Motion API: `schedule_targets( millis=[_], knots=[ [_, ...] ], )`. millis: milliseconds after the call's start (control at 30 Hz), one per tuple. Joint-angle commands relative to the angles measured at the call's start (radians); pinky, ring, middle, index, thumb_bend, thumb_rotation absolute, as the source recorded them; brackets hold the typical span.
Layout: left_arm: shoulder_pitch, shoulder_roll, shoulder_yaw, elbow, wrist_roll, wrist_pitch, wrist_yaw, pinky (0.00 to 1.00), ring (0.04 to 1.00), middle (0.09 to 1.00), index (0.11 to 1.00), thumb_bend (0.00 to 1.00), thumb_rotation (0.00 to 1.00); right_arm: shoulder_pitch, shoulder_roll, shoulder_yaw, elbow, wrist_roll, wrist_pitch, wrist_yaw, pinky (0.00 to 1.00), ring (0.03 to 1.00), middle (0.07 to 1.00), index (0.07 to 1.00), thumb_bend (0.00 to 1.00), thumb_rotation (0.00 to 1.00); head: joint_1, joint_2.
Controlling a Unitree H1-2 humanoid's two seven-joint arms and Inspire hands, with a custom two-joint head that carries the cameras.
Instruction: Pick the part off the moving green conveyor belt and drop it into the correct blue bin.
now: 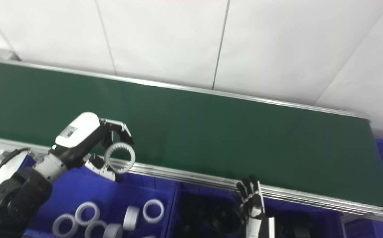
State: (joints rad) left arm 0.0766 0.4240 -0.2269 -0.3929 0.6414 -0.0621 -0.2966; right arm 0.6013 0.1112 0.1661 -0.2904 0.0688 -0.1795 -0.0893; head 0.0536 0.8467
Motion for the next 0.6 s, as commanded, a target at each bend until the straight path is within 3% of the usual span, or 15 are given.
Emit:
schedule_targets(
  millis=[0,67,400,567],
  knots=[
    [0.016,0.027,0.023,-0.043,0.024,-0.018,0.013,0.31,0.373,0.463,0.506,0.52,0.00,0.007,-0.003,-0.001,-0.046,0.014,0.020,0.018,0.87,0.919,0.923,0.954,0.79,1.00,0.004,0.005],
    [0.046,0.036,0.032,-0.047,0.043,-0.013,0.009,0.29,0.338,0.457,0.511,0.52,0.00,0.009,-0.005,0.000,-0.059,0.021,0.034,0.020,0.87,0.922,0.926,0.953,0.80,1.00,0.002,0.013],
    [0.125,0.102,0.071,-0.022,0.098,-0.051,0.009,0.39,0.404,0.469,0.500,0.53,0.00,0.026,-0.005,0.007,-0.102,0.029,0.071,0.024,0.85,0.909,0.916,0.943,0.81,1.00,-0.010,0.036],
    [0.115,0.119,0.052,-0.023,0.169,-0.014,-0.067,0.36,0.372,0.457,0.508,0.52,0.00,0.023,-0.008,0.004,-0.110,0.035,0.088,0.026,0.85,0.907,0.913,0.945,0.81,1.00,-0.002,0.036]
  ],
)
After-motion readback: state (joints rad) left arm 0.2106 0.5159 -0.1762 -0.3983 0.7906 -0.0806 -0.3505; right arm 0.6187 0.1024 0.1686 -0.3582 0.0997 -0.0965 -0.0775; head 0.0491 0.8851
